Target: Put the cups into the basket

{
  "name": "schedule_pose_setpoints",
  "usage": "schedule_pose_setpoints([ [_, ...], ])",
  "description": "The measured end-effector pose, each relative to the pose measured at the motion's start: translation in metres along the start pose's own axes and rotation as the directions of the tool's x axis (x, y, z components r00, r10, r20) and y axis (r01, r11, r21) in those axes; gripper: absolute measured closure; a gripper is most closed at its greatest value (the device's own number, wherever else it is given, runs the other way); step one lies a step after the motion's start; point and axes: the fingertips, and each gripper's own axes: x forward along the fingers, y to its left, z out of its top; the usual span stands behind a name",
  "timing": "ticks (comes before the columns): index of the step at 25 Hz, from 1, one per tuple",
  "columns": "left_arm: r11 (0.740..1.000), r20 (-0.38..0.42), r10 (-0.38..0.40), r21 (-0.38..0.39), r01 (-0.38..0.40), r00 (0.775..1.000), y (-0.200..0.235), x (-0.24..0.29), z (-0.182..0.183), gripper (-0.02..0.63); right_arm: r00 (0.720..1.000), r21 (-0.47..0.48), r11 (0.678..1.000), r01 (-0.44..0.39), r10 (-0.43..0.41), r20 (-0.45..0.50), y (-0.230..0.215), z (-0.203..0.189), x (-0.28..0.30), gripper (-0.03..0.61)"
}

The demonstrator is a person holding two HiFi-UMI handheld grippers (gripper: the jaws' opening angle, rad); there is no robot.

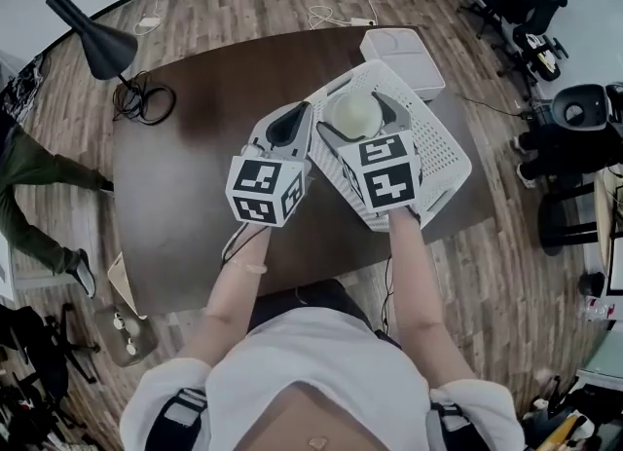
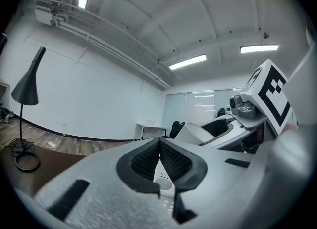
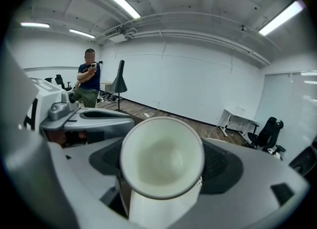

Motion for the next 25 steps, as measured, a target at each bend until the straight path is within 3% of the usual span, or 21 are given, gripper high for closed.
schedule_pose_setpoints([
  [6,0.998,-0.021,-0.063,-0.013,0.062,0.998,-0.039,0.025,-0.011,0.604,0.997,0.039,0.997,0.062,-0.060,-0.042,-0.039,-0.032,-0.019,0.135],
  [11,0.997,-0.034,-0.069,-0.023,0.068,0.997,-0.050,0.035,-0.020,0.604,0.995,0.053,0.996,0.074,-0.070,-0.077,-0.055,-0.055,-0.024,0.135],
  [25,0.994,-0.067,0.080,-0.074,-0.084,0.995,-0.008,0.029,-0.058,0.603,0.978,0.082,0.996,-0.017,0.033,-0.206,-0.060,-0.125,0.019,0.135],
])
